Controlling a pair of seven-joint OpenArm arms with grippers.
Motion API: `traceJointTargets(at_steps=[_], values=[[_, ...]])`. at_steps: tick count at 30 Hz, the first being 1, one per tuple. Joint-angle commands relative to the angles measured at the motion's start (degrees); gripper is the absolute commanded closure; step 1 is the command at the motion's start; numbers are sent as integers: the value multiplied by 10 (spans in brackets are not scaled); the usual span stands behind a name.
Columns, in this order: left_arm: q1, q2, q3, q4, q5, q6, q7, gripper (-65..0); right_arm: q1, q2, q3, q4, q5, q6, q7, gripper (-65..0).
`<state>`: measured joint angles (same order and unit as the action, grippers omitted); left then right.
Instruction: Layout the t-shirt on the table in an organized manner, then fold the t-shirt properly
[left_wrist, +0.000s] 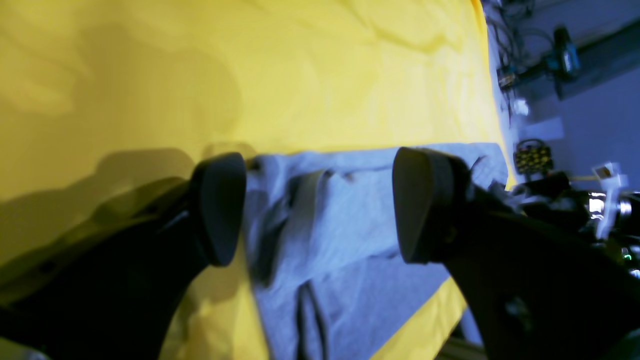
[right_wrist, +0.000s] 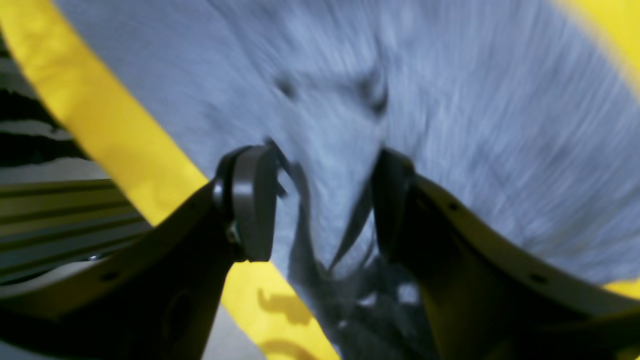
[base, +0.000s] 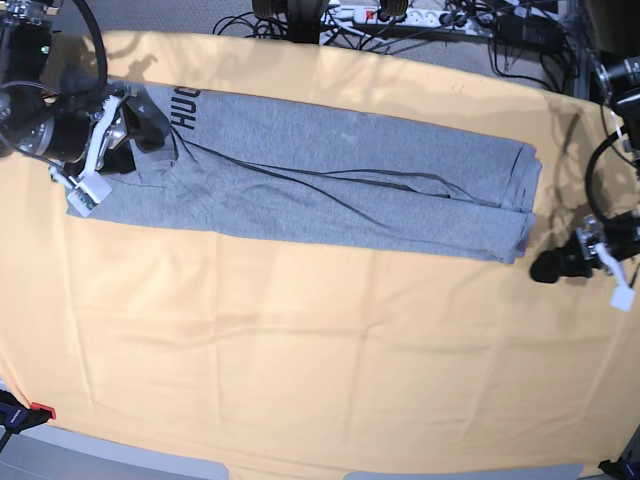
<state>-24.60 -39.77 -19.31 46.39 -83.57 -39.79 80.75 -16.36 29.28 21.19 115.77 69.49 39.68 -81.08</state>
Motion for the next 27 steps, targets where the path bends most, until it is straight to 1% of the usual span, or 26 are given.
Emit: traceJointTargets(at_steps=[1, 6, 7, 8, 9, 10, 11, 12, 15, 17, 19, 21, 23, 25, 27], values=[[-14, -23, -10, 6, -14, -2, -8, -475, 5, 12, 14, 28, 33, 3, 11, -327], [-11, -57, -16, 6, -14, -2, -8, -475, 5, 12, 81, 91, 103, 3, 11, -325], [-11, -61, -16, 6, -14, -2, -8, -475, 5, 12, 93, 90, 113, 3, 11, -308], [-11, -66, -16, 6, -14, -2, -8, -475, 5, 9, 100, 88, 115, 3, 11, -255], [-11, -71, -16, 6, -14, -2, -8, -475, 5, 2, 101, 85, 112, 3, 11, -174], [-11, -74, -16, 6, -14, -2, -8, -475, 5, -7, 100, 81, 105, 3, 11, -76], [-11, -77, -16, 6, -14, -2, -8, -475, 5, -19, 97, 73, 92, 3, 11, 0], [-11, -79, -16, 6, -14, -2, -8, -475, 5, -31, 94, 63, 69, 3, 26, 0], [-10, -80, -20, 6, -14, -2, -8, -475, 9, -61, 82, 11, -30, 3, 103, 0], [-10, -80, -23, 6, -14, -2, -8, -475, 11, -71, 76, -31, -101, 3, 163, 0], [-10, -80, -28, 6, -14, -2, -8, -475, 15, -76, 71, -66, -148, 3, 208, 0], [-10, -80, -33, 6, -14, -2, -8, -475, 24, -77, 68, -95, -168, 3, 220, 0], [-9, -80, -37, 6, -14, -2, -8, -475, 31, -77, 63, -118, -170, 3, 219, 0], [-10, -80, -37, 6, -14, -2, -8, -475, 30, -77, 52, -132, -152, 3, 214, 0], [-10, -80, -37, 6, -14, -2, -8, -475, 30, -77, 34, -136, -138, 3, 191, 0]])
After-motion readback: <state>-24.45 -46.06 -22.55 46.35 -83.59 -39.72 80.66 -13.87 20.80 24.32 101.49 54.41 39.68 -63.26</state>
